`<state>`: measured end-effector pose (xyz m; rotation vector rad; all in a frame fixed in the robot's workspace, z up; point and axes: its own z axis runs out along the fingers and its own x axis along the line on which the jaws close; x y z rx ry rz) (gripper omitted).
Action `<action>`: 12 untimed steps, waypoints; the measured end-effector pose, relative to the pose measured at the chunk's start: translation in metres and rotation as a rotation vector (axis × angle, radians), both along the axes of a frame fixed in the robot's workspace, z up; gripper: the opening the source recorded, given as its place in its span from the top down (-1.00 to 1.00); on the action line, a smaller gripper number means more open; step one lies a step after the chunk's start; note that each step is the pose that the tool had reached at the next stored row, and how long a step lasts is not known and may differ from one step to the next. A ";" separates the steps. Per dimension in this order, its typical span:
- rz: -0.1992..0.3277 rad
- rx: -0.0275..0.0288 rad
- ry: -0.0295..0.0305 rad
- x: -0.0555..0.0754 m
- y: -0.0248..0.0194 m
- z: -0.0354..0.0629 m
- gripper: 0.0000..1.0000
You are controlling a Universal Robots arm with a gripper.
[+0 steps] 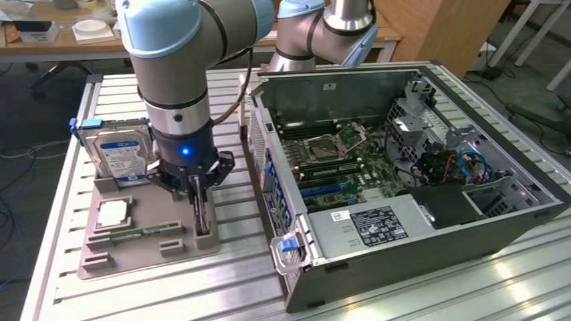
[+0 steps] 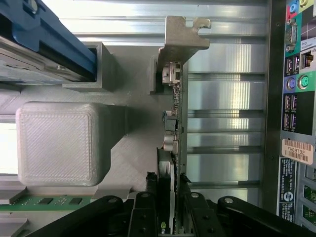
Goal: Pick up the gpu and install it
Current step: 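Pick up the gpu and move the gpu toward the slot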
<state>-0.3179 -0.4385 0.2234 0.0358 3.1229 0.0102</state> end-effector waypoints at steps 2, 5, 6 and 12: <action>0.000 0.0000 0.0000 0.000 0.0000 0.0000 0.47; 0.000 -0.0001 0.0000 0.000 0.0000 0.0000 0.47; 0.000 0.0002 -0.0002 0.000 0.0000 0.0002 0.47; 0.000 -0.0004 0.0000 0.000 0.0000 0.0166 0.47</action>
